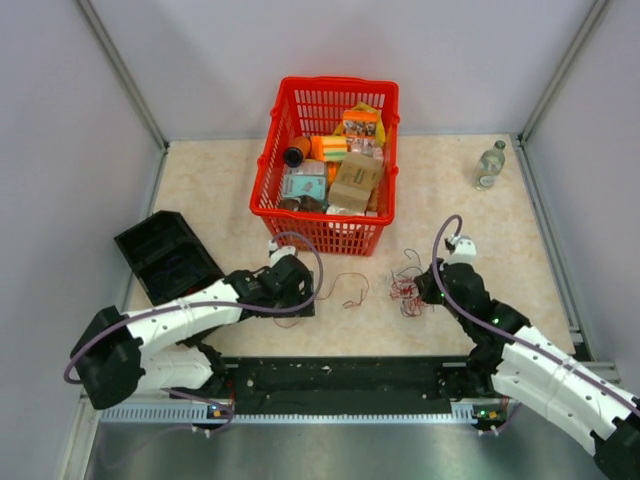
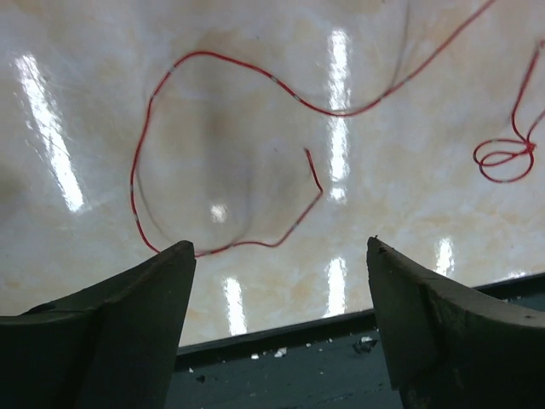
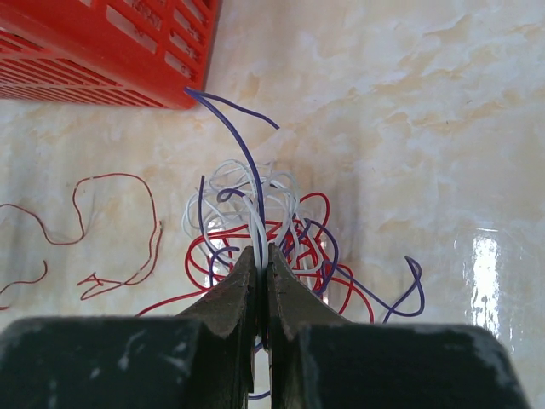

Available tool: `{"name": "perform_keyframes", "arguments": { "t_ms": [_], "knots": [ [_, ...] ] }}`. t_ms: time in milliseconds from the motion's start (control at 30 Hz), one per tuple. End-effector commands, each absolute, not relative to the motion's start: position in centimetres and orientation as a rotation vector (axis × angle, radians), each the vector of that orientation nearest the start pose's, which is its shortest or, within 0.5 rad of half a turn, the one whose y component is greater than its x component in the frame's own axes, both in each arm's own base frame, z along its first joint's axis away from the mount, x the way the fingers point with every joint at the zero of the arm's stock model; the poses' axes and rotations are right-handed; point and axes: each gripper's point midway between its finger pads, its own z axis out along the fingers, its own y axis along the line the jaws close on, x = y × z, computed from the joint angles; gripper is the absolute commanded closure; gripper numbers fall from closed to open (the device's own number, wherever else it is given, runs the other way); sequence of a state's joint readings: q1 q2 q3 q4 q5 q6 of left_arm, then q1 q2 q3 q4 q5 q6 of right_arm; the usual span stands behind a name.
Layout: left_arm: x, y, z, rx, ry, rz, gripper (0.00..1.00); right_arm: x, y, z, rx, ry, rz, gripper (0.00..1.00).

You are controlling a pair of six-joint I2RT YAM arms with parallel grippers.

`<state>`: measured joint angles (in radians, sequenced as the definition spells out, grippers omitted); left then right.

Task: Untangle the cables

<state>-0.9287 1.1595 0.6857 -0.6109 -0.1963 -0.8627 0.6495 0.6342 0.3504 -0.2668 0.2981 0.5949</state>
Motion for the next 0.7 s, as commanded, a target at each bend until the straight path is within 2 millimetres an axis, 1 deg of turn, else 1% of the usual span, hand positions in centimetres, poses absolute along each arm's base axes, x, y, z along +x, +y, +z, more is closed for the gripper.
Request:
{"name": "perform_keyframes", "arguments": {
  "t_ms": [0, 67, 100, 133, 200, 300, 333, 400, 433, 467, 500, 567, 600, 633, 667],
  "knots": [
    [17.8, -22.3, 6.9, -0.033, 2.657, -0.45, 0.17, 22.4, 13.5, 12.1, 0.104, 2.062, 0.478, 1.0],
    [17.7, -23.2, 6.6, -0.001, 2.67, -0.464, 0.17, 22.2, 13.8, 12.1, 0.063, 2.073, 0.49, 1.0],
    [17.8, -23.6, 6.4, 0.012, 2.671, -0.476, 0.16, 22.1, 14.0, 12.2, 0.035, 2.078, 0.493, 0.98],
    [17.9, -23.9, 6.2, 0.024, 2.671, -0.489, 0.15, 22.0, 13.9, 11.9, 0.015, 2.095, 0.472, 0.89],
    [17.7, -24.6, 5.8, 0.062, 2.68, -0.527, 0.16, 22.0, 13.1, 12.1, 0.033, 2.116, 0.415, 0.72],
    [17.3, -24.7, 5.1, 0.081, 2.697, -0.54, 0.25, 22.1, 11.0, 14.1, 0.122, 2.129, 0.3, 0.49],
    [17.4, -24.5, 4.9, 0.075, 2.694, -0.527, 0.29, 22.2, 10.5, 14.8, 0.134, 2.129, 0.271, 0.43],
    [17.4, -24.0, 4.2, 0.076, 2.691, -0.492, 0.34, 22.1, 9.6, 16.3, 0.138, 2.137, 0.205, 0.35],
    [17.5, -23.8, 4.0, 0.083, 2.688, -0.479, 0.35, 22.1, 10.0, 16.9, 0.1, 2.143, 0.22, 0.33],
    [17.5, -23.7, 3.8, 0.088, 2.691, -0.466, 0.37, 21.9, 11.3, 17.5, 0.028, 2.146, 0.288, 0.3],
    [17.6, -23.7, 3.5, 0.094, 2.696, -0.456, 0.41, 21.8, 13.1, 18.1, -0.07, 2.135, 0.377, 0.29],
    [17.6, -23.9, 3.1, 0.106, 2.701, -0.462, 0.45, 21.3, 17.6, 19.3, -0.232, 2.1, 0.602, 0.29],
    [17.5, -24.0, 2.8, 0.113, 2.707, -0.464, 0.47, 21.1, 19.6, 19.0, -0.287, 2.106, 0.671, 0.29],
    [17.5, -24.0, 2.6, 0.114, 2.71, -0.466, 0.51, 20.5, 21.4, 18.6, -0.35, 2.111, 0.731, 0.3],
    [17.5, -24.0, 2.4, 0.113, 2.707, -0.461, 0.65, 20.0, 23.1, 18.2, -0.402, 2.106, 0.752, 0.3]
  ]
}}
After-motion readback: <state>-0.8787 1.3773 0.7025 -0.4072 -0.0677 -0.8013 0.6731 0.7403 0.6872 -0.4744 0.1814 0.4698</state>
